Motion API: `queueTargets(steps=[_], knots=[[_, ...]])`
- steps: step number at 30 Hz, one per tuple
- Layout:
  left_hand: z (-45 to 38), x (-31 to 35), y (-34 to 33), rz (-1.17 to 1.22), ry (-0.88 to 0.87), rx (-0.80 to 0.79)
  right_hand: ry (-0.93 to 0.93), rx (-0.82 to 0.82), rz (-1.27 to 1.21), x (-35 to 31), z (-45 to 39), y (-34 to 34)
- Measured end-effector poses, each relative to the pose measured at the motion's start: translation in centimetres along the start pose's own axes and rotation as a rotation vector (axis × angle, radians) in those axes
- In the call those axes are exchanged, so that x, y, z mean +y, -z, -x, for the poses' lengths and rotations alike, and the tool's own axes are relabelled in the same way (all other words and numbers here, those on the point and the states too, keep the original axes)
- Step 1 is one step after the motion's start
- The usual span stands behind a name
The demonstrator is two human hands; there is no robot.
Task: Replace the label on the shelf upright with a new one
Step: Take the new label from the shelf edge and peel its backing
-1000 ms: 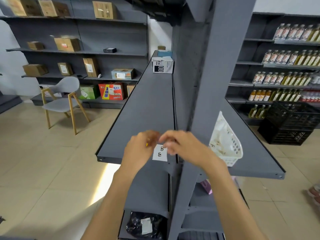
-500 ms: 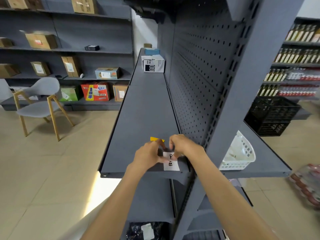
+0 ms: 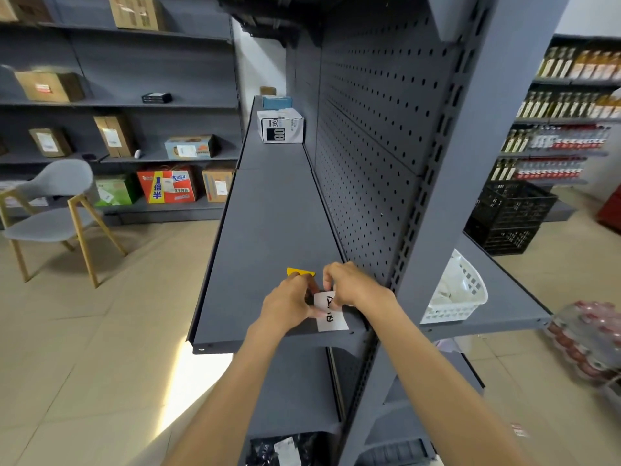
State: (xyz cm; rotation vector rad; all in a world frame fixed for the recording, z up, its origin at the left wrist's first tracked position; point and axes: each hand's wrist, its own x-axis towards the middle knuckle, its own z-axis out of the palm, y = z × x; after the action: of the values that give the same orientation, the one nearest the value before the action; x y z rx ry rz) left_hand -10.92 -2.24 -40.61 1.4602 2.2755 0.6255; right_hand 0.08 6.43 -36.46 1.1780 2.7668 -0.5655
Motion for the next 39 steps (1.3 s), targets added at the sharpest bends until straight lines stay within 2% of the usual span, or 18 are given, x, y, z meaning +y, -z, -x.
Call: queueTargets(steps=[4, 10, 15, 23, 39], knots=[[0.7, -0.4, -0.4, 0.098, -0.044, 0.167, 0.047, 0.118, -0.122, 0.2, 0.7, -0.5], [2.3, 0.8, 0.8, 0.531, -0.132, 0.322, 0.158, 0.282, -0.335, -0.9, 2.7, 1.3], [4.3, 1.8, 3.1, 0.607, -0.216, 0.487, 0.206, 0.417, -0.471, -1.5, 6.3, 2.8], [7.5, 4.5, 4.8, 0.628, -0.335, 0.452, 0.286, 0.454, -0.657, -0.7, 10.9, 3.8], [8.4, 8.5, 3.4, 0.556, -0.295, 0.431, 0.326, 0.443, -0.694, 3.4, 12.7, 5.1]])
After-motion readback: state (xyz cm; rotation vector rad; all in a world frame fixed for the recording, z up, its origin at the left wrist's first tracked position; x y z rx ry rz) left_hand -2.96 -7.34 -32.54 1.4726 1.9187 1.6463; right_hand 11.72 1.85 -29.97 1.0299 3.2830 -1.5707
